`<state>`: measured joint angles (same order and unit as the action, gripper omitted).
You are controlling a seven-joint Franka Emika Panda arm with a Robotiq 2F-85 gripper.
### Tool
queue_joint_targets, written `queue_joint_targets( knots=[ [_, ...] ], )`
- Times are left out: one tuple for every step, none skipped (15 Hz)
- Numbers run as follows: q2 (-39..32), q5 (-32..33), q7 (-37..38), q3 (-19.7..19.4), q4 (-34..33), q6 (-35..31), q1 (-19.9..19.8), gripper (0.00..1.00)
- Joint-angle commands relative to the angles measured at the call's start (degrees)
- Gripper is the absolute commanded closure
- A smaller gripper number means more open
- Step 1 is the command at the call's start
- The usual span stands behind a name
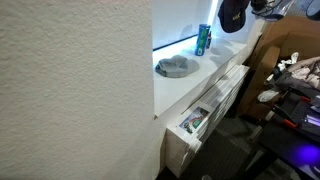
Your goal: Place the black cap on the blue can, move the gray cap to the right, and move the bottle to the left
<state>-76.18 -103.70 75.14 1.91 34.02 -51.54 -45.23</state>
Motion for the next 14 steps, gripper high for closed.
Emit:
queue_joint_targets(
  knots=[
    [0.83,1.01,8.88,1.27,-3.23,1.00,4.62,0.98],
    [2.86,5.94,4.39,0.42,-2.22,-2.63,5.32,0.98],
    [3.06,7.42,3.57,0.26,-3.38,-3.97,6.93,0.98],
    [3.90,9.59,2.79,0.28,-3.92,-5.80,9.07,0.98],
    [5.01,11.78,2.33,0.28,-4.34,-7.79,11.43,0.98],
    [6.13,13.87,2.00,0.28,-4.78,-9.97,13.77,0.98],
    [7.24,15.85,2.12,0.32,-5.27,-11.72,16.09,0.98],
    [8.39,17.83,2.54,0.34,-5.71,-13.41,18.50,0.98],
    [9.63,19.88,3.53,0.34,-6.01,-15.21,20.91,0.98],
    [12.48,21.59,6.86,0.83,-6.10,-14.41,21.24,0.98],
    [13.28,21.46,9.16,2.70,-5.38,-13.26,21.69,0.98],
    [13.81,21.18,10.85,3.90,-4.82,-12.02,21.67,0.98],
    [14.29,20.61,12.74,5.03,-4.19,-10.85,21.34,0.98],
    [14.12,19.47,13.89,6.50,-3.66,-9.51,20.72,0.98]
  ],
)
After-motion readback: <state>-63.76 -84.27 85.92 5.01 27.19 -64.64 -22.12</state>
